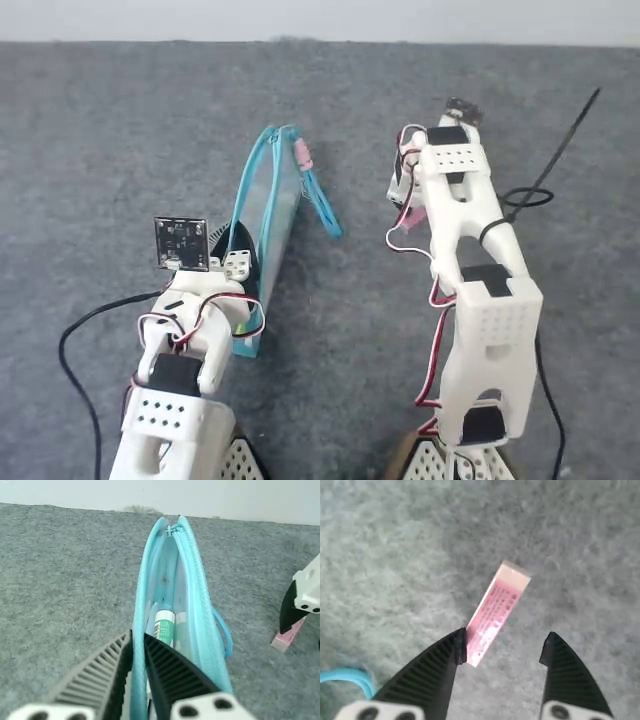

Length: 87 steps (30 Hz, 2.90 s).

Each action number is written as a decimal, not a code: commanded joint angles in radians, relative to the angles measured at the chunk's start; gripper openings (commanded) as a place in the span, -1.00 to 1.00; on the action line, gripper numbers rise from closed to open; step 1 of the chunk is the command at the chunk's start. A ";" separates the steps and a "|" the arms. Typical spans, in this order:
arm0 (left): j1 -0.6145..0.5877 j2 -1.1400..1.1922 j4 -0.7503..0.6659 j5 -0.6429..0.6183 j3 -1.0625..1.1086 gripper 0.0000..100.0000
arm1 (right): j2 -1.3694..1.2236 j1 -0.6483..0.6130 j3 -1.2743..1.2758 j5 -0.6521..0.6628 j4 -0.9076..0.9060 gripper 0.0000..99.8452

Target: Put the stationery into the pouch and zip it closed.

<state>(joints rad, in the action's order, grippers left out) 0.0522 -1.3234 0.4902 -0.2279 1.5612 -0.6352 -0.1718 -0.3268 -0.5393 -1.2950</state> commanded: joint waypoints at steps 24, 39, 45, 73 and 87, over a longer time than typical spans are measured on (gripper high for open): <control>0.005 0.003 -0.008 0.012 0.021 -0.98 | 0.401 -0.001 -0.012 0.242 -0.317 -0.98; 0.008 0.003 -0.008 0.044 0.021 -0.98 | 0.684 -0.387 -0.006 0.284 -0.251 -0.98; 0.011 0.003 -0.008 0.044 0.021 -0.98 | 0.693 -0.492 0.091 0.287 0.015 -0.99; 0.011 0.003 -0.008 0.046 0.019 -0.98 | 0.704 -0.576 0.245 0.229 0.311 -0.98; 0.011 0.003 -0.008 0.046 0.021 -0.98 | 1.136 -0.585 0.884 0.611 0.848 -0.99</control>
<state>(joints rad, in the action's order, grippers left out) 0.0506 -1.3234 0.4902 -0.1910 1.5627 0.3498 -0.7503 0.4680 -0.0330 -0.5831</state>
